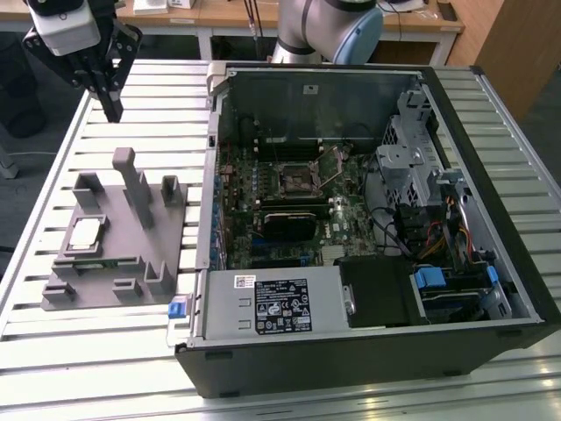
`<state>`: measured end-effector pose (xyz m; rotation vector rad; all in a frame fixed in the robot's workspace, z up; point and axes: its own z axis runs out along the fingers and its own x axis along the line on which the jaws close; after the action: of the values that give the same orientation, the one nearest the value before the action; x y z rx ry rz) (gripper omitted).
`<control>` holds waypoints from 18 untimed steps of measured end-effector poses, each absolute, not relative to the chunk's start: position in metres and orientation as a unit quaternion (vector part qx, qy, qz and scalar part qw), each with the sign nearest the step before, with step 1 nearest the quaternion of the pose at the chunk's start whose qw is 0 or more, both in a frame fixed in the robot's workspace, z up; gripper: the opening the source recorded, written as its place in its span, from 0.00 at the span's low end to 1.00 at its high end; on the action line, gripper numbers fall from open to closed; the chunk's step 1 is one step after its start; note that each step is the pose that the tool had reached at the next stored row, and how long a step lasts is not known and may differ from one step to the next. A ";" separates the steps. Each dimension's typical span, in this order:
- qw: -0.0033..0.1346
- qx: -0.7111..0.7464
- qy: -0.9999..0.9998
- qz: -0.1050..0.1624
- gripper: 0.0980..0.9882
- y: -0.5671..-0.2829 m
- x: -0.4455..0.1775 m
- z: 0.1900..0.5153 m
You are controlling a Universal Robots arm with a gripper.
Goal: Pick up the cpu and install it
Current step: 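Reach for the cpu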
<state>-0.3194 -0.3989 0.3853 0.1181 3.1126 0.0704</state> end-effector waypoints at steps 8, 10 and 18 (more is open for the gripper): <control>0.013 0.038 0.999 0.025 0.01 -0.399 -0.338 0.385; 0.013 0.038 0.999 0.025 0.01 -0.399 -0.340 0.385; 0.013 0.038 0.999 0.025 0.01 -0.399 -0.350 0.385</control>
<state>-0.3503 -0.3989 0.3846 0.1182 3.1125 0.0775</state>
